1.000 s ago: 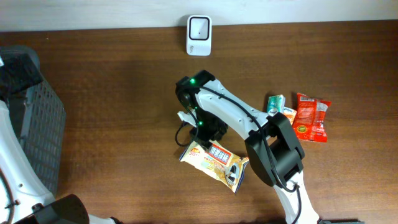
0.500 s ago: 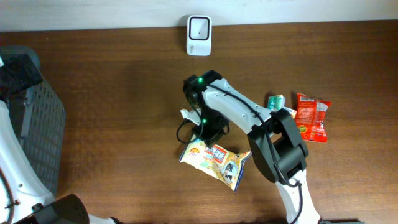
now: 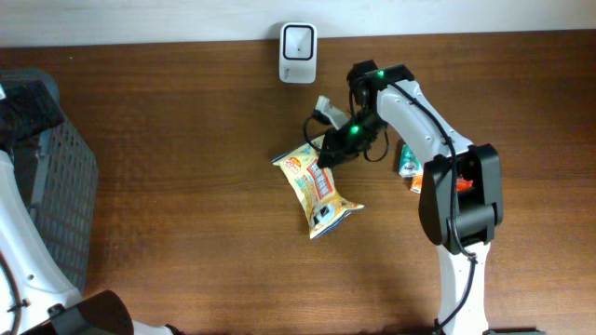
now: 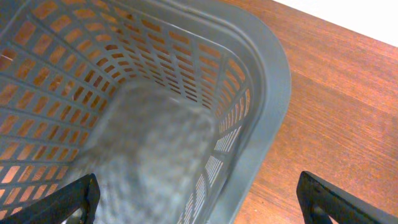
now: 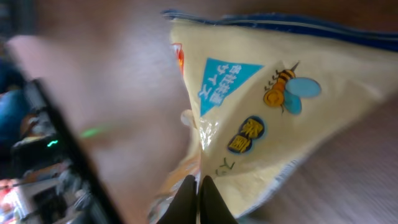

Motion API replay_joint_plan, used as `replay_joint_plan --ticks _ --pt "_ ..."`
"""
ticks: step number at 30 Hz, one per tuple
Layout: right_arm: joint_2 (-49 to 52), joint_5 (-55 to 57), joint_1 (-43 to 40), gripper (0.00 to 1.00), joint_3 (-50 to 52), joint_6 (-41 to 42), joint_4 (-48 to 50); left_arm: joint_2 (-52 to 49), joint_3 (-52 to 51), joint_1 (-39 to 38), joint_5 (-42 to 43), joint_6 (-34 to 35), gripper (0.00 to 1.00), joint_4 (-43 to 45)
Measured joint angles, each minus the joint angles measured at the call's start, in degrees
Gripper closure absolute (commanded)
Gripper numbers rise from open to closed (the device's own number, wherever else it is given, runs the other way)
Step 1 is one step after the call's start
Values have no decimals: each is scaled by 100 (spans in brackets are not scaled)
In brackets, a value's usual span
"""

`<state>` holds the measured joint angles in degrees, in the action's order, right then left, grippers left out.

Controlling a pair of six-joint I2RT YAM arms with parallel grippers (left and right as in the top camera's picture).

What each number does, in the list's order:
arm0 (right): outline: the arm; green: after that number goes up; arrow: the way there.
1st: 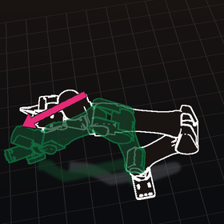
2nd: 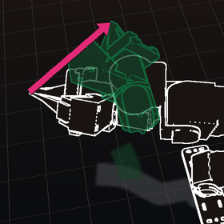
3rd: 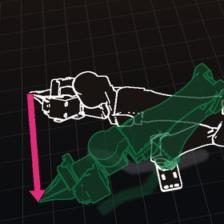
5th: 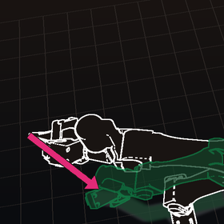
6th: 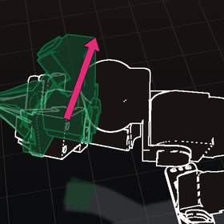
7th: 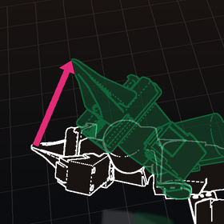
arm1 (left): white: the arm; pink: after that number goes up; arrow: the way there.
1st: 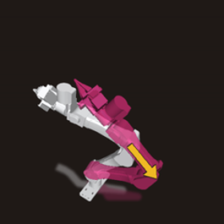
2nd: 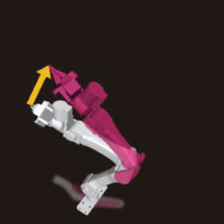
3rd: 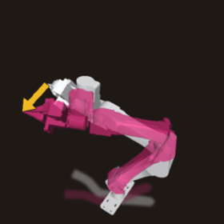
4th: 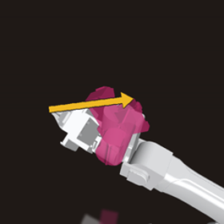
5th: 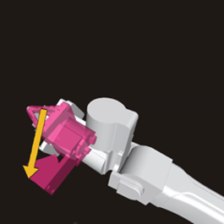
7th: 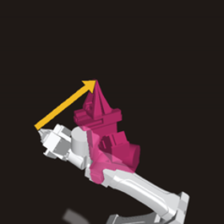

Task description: Scan the item barcode

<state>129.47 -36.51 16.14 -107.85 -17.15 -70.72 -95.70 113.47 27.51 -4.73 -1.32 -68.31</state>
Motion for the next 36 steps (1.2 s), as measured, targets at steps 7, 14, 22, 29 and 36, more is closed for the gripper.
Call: replay_joint_plan --ticks 7,14,22,29,36 --pt "0 1626 192 48 -398 833 22 0 0 0 0 0 1 0" --pt "-31 3346 1397 48 -1432 968 -789 0 0 0 0 0 1 0" --pt "-33 4594 3018 33 -1058 1349 -1513 0 0 0 0 0 1 0" --pt "-61 6061 3580 1 706 1718 -691 0 0 0 -2 0 1 0" --pt "-61 6916 3560 1 1285 1851 -142 0 0 0 0 0 1 0"
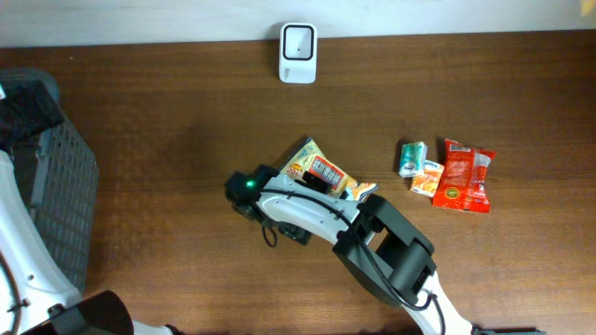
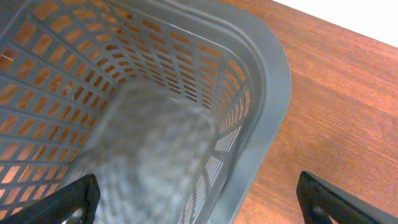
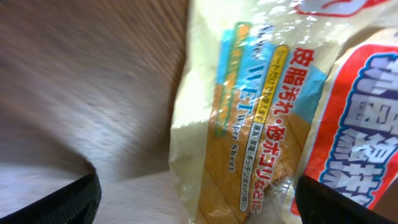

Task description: Scan the item barcode

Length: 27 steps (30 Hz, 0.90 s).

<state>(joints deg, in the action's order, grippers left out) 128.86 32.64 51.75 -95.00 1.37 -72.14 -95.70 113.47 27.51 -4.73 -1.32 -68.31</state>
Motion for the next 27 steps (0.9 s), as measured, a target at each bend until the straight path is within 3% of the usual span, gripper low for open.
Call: replay_joint_plan --ticks 13,18,27 --pt "-68 334 -520 1 -179 317 472 0 0 0 0 0 1 0" --pt "-72 -295 -520 1 -925 426 339 0 0 0 -2 0 1 0" --pt "-76 -1447 -522 1 -968 518 914 0 0 0 0 0 1 -2"
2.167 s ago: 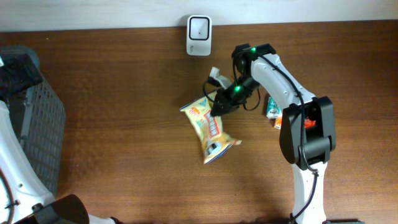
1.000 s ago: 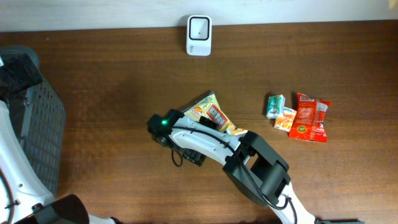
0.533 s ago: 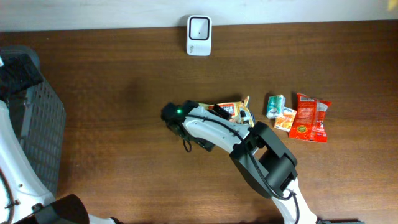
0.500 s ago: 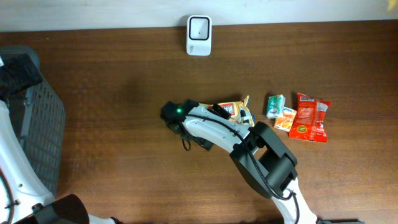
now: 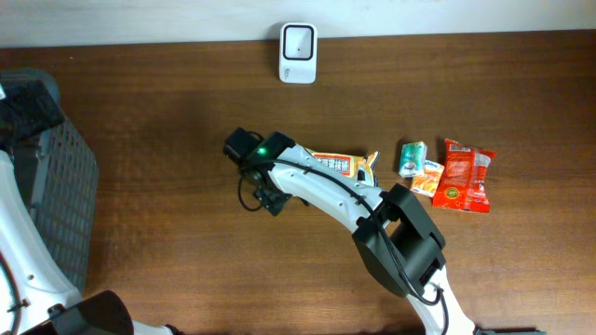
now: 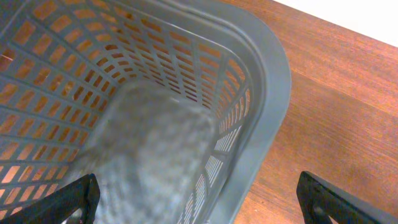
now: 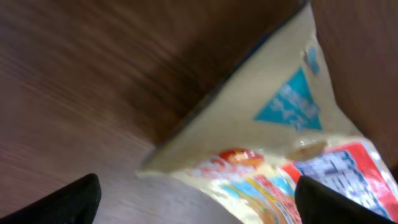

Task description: Scan the item barcode

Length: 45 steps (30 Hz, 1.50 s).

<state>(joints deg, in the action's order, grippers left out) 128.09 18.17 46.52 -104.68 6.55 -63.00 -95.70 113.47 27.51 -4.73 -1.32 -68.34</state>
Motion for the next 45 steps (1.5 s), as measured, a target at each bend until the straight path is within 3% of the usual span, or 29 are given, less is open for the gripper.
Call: replay_joint_plan --ticks 11,12,15,17,20,22,23,25,27,29,33,34,45 --pt "186 15 -271 1 -4 74 79 0 0 0 0 0 1 2" --pt "195 39 -304 5 -4 79 98 0 0 0 0 0 1 0" --pt "256 105 -358 53 66 94 249 0 0 0 0 0 1 2" --pt "393 168 -363 91 203 72 262 0 0 0 0 0 1 2" --pt "466 195 -363 96 219 98 282 0 0 0 0 0 1 2" --pt "490 234 -363 96 221 103 321 0 0 0 0 0 1 2" --pt "494 258 -363 91 221 94 352 0 0 0 0 0 1 2" --pt "498 297 -363 67 221 74 420 0 0 0 0 0 1 2" --pt "498 380 -365 53 186 26 382 0 0 0 0 0 1 2" --pt "511 365 -385 46 9 -103 223 0 0 0 0 0 1 2" --pt "529 273 -372 7 -455 -83 -140 0 0 0 -2 0 1 0" --pt "527 280 -372 1 -605 28 -140 0 0 0 -2 0 1 2" --pt "555 748 -732 1 -942 2079 496 0 0 0 0 0 1 0"
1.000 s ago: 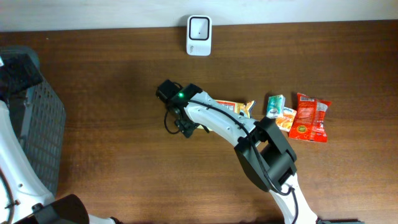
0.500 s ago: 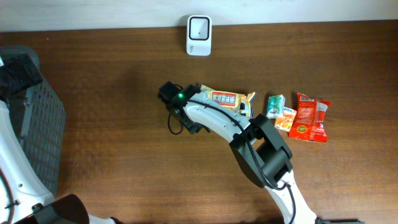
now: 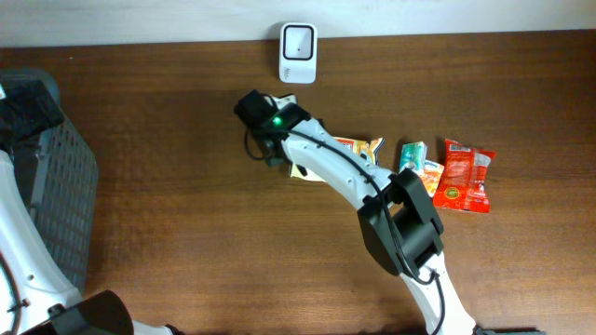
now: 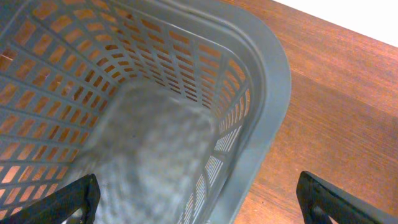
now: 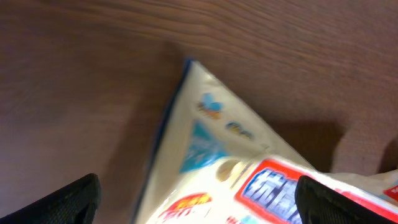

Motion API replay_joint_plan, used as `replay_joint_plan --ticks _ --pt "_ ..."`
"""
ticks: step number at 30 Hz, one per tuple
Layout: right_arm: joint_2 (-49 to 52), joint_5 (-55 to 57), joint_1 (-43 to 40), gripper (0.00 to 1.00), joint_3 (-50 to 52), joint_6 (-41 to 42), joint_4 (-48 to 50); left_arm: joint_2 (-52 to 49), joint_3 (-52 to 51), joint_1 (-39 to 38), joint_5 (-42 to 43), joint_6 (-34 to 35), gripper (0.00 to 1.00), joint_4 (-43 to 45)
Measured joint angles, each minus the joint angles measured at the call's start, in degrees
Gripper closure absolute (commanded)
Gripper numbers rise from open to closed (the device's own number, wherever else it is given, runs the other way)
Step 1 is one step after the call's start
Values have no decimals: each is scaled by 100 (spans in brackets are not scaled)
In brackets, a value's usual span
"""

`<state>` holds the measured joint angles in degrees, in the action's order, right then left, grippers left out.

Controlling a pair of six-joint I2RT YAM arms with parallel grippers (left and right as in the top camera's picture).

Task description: Scan the item barcode

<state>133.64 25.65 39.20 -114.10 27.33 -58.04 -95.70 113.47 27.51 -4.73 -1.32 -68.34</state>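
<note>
The yellow snack bag (image 3: 356,145) with a red and blue label lies on the wooden table, right of centre and partly under my right arm. In the right wrist view the bag (image 5: 249,180) fills the space below the camera, and its corner points away. My right gripper (image 3: 268,149) (image 5: 205,202) hangs over the bag's left end, open, its fingertips (image 5: 65,199) wide apart. The white barcode scanner (image 3: 298,40) stands at the table's back edge. My left gripper (image 4: 199,202) is open above the basket, far from the bag.
A grey slotted basket (image 3: 56,195) (image 4: 273,81) sits at the table's left edge under the left arm. A small green packet (image 3: 410,156), an orange packet (image 3: 428,179) and a red bag (image 3: 464,175) lie to the right of the snack bag.
My right gripper has moved toward the table's back, closer to the scanner, still open. The snack bag lies slightly further back. The left arm has not moved.
At first my right gripper was shut on the snack bag's edge near the table's middle. Then it was open at the bag's left side, and the bag had turned. Since then the gripper and the bag have stood further back at each moment, nearer the scanner.
</note>
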Motion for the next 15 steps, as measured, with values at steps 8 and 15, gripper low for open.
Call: replay_joint_plan --ticks 8,15 --pt "520 431 -107 5 -7 227 24 0 0 0 0 0 1 2" --pt "592 -87 -96 91 -94 -57 -299 0 0 0 0 0 1 2"
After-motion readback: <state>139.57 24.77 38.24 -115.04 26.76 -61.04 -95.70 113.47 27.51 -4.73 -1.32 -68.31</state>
